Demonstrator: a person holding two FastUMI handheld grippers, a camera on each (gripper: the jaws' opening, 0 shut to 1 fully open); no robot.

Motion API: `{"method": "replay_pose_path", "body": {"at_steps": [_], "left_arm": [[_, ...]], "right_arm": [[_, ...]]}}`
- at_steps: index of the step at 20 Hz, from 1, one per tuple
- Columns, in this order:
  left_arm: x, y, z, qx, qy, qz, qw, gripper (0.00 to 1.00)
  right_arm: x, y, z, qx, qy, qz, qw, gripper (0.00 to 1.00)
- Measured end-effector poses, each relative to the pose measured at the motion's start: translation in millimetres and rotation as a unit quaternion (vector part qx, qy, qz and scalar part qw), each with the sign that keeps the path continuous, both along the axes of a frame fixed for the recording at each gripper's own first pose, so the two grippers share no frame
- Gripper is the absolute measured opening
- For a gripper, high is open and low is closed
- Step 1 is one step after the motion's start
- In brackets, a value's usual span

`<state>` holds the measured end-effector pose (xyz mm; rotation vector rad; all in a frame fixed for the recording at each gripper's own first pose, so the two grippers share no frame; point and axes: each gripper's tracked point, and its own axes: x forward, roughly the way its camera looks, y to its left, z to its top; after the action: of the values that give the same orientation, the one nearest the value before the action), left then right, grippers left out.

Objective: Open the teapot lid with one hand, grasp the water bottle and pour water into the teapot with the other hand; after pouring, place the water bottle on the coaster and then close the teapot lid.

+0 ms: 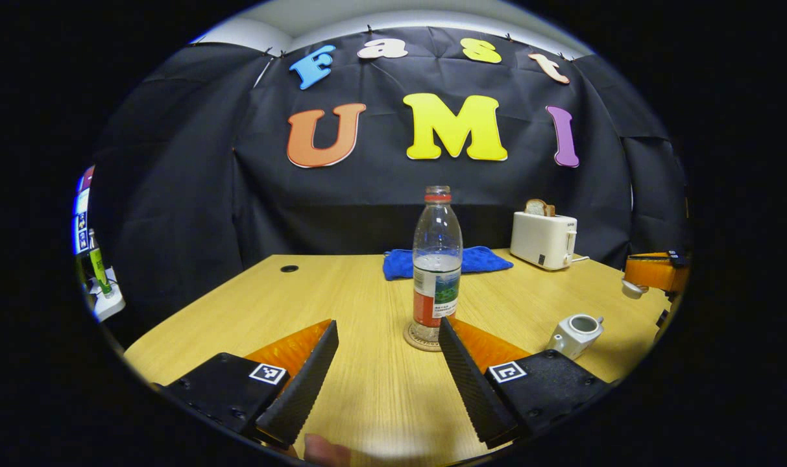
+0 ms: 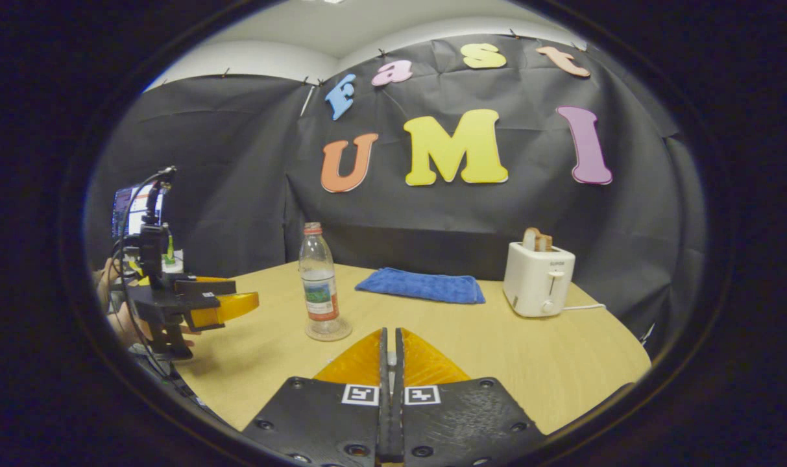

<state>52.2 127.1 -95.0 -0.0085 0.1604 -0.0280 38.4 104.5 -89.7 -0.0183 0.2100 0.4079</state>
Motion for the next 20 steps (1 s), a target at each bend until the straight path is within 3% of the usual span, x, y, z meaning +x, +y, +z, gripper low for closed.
{"method": "replay_pose_path", "body": {"at_steps": [6,20], "left_arm": [[-45.0,19.6,10.2,0.004,-0.019,0.031,0.999,0.97],[-53.5,33.3,14.0,-0.007,-0.019,0.059,0.998,0.97]], "right_arm": [[18.3,30.5,-21.9,0.005,0.010,0.027,1.000,0.00],[31.0,34.8,-56.0,-0.001,0.032,0.027,0.999,0.00]]}}
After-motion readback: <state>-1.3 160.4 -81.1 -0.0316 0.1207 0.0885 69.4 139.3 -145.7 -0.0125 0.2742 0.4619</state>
